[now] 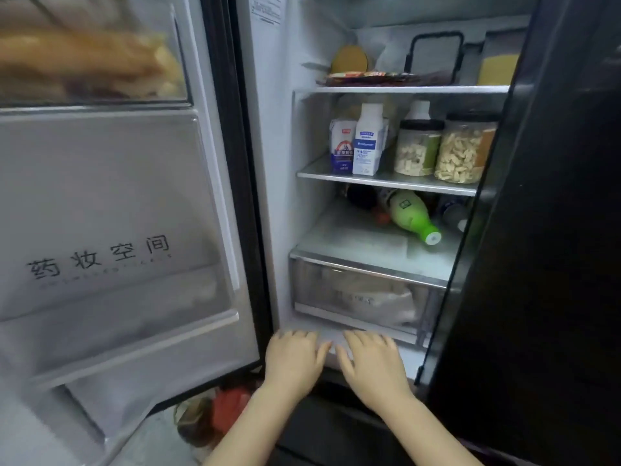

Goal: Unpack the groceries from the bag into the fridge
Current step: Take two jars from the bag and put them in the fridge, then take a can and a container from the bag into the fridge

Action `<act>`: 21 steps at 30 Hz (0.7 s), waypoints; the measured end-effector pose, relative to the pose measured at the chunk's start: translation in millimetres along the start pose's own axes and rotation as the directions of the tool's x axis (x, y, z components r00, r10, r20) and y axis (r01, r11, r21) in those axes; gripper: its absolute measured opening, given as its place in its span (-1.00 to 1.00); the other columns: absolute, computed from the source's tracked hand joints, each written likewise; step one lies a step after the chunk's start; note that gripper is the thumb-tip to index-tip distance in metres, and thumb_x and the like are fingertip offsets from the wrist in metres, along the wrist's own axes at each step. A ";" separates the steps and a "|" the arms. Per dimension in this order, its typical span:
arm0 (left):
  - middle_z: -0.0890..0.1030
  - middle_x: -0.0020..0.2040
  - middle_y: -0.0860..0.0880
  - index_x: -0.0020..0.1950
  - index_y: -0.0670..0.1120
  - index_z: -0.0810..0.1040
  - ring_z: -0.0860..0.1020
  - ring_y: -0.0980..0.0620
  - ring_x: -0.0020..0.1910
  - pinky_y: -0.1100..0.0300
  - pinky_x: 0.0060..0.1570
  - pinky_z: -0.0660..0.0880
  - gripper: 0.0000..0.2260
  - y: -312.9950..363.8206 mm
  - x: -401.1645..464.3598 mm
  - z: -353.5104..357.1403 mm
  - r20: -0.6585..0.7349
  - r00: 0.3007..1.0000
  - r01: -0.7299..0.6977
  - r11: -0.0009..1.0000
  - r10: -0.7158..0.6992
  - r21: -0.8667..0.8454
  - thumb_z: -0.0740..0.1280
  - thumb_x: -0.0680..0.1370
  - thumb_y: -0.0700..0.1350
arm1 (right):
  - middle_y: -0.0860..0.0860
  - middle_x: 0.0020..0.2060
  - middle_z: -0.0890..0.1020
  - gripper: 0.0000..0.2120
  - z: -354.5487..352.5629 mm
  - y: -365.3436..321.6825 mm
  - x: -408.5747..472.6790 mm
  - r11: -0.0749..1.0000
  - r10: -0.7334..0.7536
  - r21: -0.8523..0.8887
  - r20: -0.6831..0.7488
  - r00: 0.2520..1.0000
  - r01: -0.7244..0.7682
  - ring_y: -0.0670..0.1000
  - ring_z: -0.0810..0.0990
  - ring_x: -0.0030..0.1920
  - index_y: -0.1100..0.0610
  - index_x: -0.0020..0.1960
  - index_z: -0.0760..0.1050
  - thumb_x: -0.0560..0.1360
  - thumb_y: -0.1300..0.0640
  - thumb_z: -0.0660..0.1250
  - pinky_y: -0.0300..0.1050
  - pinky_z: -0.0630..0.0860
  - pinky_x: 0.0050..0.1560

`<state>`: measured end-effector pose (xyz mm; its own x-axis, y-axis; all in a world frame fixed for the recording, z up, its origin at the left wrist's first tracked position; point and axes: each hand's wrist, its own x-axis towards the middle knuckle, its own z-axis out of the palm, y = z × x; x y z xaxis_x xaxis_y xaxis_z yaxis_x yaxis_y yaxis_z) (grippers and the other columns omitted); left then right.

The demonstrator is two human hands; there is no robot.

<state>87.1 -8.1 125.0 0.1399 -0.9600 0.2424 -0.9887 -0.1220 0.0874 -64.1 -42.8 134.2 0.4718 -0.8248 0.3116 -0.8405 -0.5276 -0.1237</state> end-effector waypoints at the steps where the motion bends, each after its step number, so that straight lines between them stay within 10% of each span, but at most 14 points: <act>1: 0.66 0.06 0.02 0.12 0.03 0.58 0.57 -0.02 0.06 0.11 0.07 0.38 -0.56 -1.9 -11.5 6.0 0.030 0.999 0.011 1.000 -0.011 0.007 -0.01 0.60 0.20 | -0.04 0.03 0.67 -0.47 4.8 -4.0 -7.2 0.999 -0.016 0.035 0.046 0.999 0.014 0.02 0.61 0.06 0.05 0.16 0.57 0.49 -0.17 -0.03 0.04 0.45 0.18; 14: 0.65 0.05 -0.08 0.05 -0.05 0.58 0.60 -0.10 0.07 0.11 -0.03 0.50 -0.62 -62.7 -167.1 39.7 0.387 0.850 0.384 0.923 -0.357 0.008 0.10 0.60 0.16 | 0.10 0.01 0.65 -0.59 56.9 -91.3 -85.9 0.978 -0.210 0.085 0.381 0.900 0.192 0.15 0.58 0.07 0.10 0.15 0.48 0.56 -0.14 0.04 0.03 0.33 0.21; 21: 0.58 0.21 -0.18 0.18 -0.14 0.52 0.54 -0.20 0.21 0.06 0.10 0.47 -0.60 -124.5 -317.0 31.9 0.514 0.648 0.607 0.788 -0.563 0.098 0.08 0.62 0.11 | 0.13 0.06 0.63 -0.62 93.7 -194.7 -162.6 0.913 -0.396 0.141 0.532 0.749 0.383 0.16 0.57 0.08 0.10 0.20 0.44 0.57 -0.11 0.05 0.00 0.34 0.10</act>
<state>164.0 303.5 6.5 0.6191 -0.6826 -0.3883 -0.6999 -0.7038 0.1215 47.7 175.0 19.3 0.8280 -0.5164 -0.2185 -0.5488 -0.8263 -0.1268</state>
